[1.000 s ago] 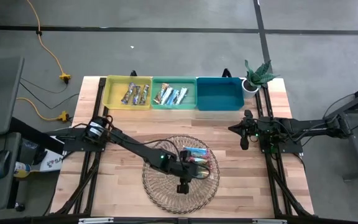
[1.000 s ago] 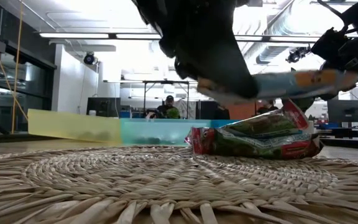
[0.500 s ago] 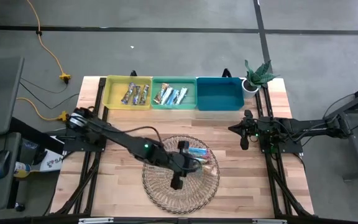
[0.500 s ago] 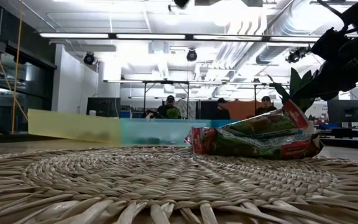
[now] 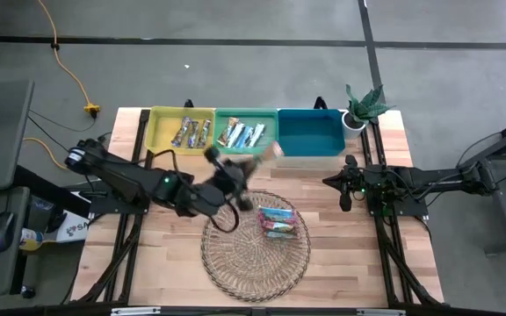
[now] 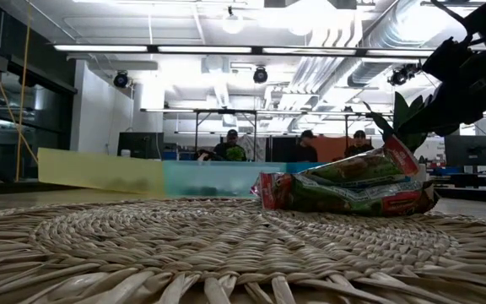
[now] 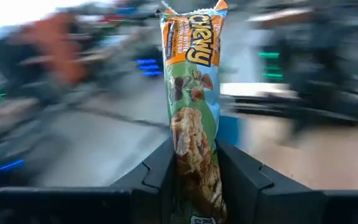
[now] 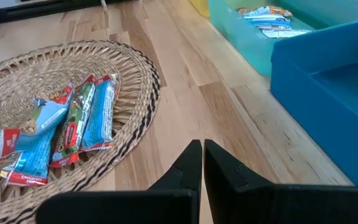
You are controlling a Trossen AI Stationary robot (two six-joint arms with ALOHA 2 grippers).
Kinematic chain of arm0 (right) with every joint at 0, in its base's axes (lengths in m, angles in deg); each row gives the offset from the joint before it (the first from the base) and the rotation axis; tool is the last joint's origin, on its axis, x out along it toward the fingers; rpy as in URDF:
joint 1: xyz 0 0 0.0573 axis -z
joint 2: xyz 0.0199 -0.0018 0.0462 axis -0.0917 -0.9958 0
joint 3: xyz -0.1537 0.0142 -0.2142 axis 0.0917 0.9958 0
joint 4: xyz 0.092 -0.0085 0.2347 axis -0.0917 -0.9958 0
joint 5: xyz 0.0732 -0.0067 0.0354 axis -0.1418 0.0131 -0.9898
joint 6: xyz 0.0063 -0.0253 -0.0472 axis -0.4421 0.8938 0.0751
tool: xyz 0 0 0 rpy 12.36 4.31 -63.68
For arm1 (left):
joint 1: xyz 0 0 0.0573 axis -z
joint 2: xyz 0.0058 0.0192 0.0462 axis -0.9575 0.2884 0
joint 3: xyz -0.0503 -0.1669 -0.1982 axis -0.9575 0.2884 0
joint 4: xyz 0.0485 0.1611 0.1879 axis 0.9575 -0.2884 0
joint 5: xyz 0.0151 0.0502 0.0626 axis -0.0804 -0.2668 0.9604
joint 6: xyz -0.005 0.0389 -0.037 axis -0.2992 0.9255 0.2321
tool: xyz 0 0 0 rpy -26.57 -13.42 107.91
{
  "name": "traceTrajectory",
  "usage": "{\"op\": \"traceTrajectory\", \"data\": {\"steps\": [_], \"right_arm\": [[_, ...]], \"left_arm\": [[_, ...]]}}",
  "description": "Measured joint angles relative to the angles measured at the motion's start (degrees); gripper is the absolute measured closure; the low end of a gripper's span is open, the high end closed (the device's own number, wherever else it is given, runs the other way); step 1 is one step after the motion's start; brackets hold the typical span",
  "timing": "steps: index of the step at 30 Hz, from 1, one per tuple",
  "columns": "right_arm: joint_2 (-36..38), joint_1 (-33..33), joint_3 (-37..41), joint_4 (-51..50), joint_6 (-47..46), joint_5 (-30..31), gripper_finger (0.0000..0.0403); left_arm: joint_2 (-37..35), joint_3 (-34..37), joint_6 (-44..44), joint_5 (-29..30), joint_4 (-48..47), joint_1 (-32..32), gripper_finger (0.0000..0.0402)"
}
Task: Pick and place Granola Bars by type
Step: Put the yellow granola bar into the green bin
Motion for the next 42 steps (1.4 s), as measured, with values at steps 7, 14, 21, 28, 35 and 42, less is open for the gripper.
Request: {"op": "traceTrajectory", "data": {"steps": [7,14,21,28,35,42], "right_arm": [[-0.06,0.0,0.02,-0.03,0.0,-0.21,0.0402],[-0.05,-0.02,0.02,-0.02,0.0,-0.2,0.0402],[-0.05,0.0,0.02,-0.02,0.0,-0.19,0.0402],[-0.05,0.0,0.02,-0.02,0.0,-0.22,0.0402],[-0.05,-0.02,0.02,0.0,0.0,-0.19,0.0402],[-0.05,-0.01,0.02,-0.02,0.0,-0.21,0.0402]], "left_arm": [[-0.33,0.04,-1.05,16.43,-0.27,-5.38,0.0302],[-0.3,0.07,-11.52,14.08,-2.4,-17.5,0.0302],[0.4,0.07,-22.84,-3.31,-7.51,-34.32,0.0302],[4.42,0.09,-27.42,-24.51,-8.71,-50.33,0.0302],[12.1,0.09,-32.4,-46.35,-12.38,-58.52,0.0302],[19.32,0.09,-35.1,-53.81,-15.28,-58.2,0.0302]]}}
